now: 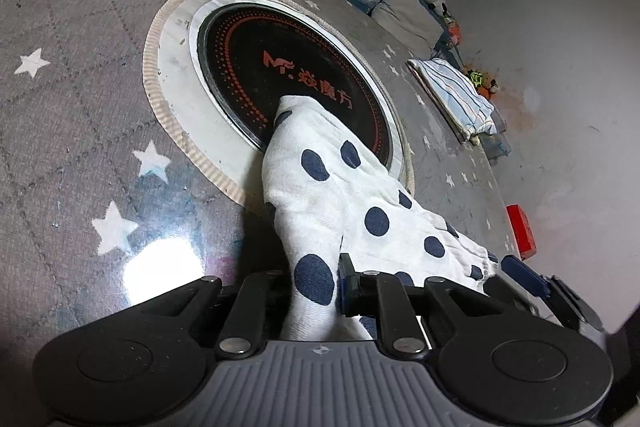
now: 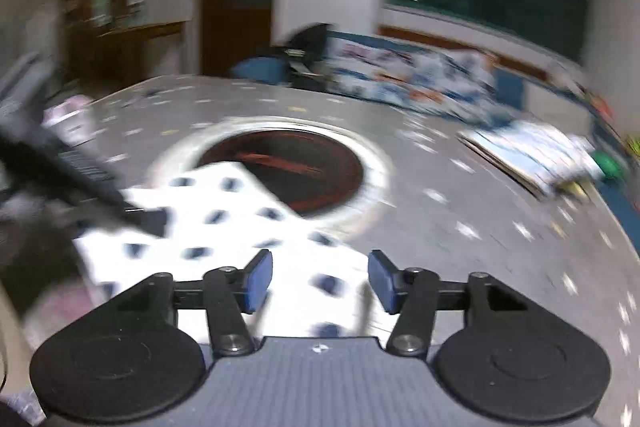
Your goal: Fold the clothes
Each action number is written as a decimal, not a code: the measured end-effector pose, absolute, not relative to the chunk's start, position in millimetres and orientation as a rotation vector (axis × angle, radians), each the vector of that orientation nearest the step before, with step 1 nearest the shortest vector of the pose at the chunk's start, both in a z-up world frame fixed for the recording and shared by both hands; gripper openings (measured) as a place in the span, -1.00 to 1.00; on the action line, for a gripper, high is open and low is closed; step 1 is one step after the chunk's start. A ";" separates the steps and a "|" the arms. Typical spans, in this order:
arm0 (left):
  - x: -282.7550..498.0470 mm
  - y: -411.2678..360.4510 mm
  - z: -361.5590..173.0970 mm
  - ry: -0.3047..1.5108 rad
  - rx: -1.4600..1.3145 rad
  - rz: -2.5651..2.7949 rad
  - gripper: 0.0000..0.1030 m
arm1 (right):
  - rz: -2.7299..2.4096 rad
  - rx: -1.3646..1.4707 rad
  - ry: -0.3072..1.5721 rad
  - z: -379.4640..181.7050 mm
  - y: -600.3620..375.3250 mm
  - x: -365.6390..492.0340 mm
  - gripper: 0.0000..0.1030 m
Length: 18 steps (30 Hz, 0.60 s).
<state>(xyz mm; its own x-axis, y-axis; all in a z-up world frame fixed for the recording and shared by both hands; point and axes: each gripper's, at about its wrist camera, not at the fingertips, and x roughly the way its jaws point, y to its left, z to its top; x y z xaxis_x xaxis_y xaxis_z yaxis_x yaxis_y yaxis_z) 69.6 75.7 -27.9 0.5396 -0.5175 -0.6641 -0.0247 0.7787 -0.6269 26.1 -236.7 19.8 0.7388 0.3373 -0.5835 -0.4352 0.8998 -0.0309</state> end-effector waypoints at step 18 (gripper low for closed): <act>69.2 70.4 -25.0 0.962 -0.568 -0.317 -0.63 | 0.371 0.259 0.766 -26.0 -293.6 43.9 0.01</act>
